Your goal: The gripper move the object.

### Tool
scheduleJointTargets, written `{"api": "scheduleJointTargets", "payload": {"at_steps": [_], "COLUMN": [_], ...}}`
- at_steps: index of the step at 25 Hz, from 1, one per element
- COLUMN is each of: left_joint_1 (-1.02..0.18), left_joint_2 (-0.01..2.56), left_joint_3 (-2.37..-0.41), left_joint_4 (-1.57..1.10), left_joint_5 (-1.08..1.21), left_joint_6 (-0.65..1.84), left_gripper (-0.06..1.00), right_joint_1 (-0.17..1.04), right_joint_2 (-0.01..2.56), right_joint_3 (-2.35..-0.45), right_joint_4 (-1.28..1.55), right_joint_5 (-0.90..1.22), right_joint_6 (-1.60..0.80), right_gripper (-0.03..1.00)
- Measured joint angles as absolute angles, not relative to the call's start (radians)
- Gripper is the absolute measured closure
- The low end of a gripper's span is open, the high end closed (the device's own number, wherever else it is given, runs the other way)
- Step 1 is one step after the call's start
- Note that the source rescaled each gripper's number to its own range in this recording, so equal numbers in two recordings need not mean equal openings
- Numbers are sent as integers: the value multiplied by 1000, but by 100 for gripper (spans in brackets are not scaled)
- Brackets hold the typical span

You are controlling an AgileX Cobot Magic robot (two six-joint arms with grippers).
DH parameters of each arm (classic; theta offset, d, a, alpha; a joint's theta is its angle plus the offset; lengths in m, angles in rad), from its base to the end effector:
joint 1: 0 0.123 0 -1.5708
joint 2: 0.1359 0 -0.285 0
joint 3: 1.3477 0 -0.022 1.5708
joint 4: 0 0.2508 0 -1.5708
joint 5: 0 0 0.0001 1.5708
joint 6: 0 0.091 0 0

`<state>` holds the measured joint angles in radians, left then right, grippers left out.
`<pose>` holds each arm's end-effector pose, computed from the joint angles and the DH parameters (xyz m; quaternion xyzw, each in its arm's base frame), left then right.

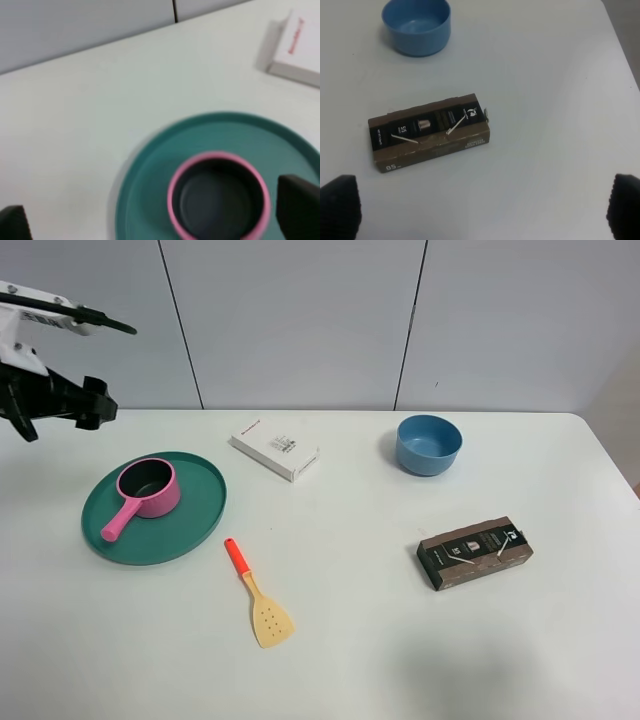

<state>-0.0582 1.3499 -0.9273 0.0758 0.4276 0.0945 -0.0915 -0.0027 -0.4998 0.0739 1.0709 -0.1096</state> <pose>0.2853 -0.0138 0.2823 0.0955 0.9143 0.0351 0.3921 -0.0052 0.0064 0.2766 -0.0094 0.8546 -0.0153 0.5190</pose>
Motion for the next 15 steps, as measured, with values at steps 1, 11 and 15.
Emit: {"api": "scheduleJointTargets", "payload": {"at_steps": [1, 11, 15], "left_joint_1": [-58, -58, -58], "left_joint_2": [1313, 967, 855], "left_joint_3": [-927, -927, -927], "left_joint_4": [76, 76, 158], "left_joint_5": [477, 907, 960], "left_joint_6": [95, 102, 114], "left_gripper": [-5, -5, -5], "right_joint_1": [-91, -91, -91], "right_joint_2": [-3, -3, -3], "right_joint_3": [-500, -500, -500], "right_joint_4": [74, 74, 74], "right_joint_5": [1071, 1071, 1071], "right_joint_6": [-110, -110, -110], "right_gripper": [-3, -3, -3]}}
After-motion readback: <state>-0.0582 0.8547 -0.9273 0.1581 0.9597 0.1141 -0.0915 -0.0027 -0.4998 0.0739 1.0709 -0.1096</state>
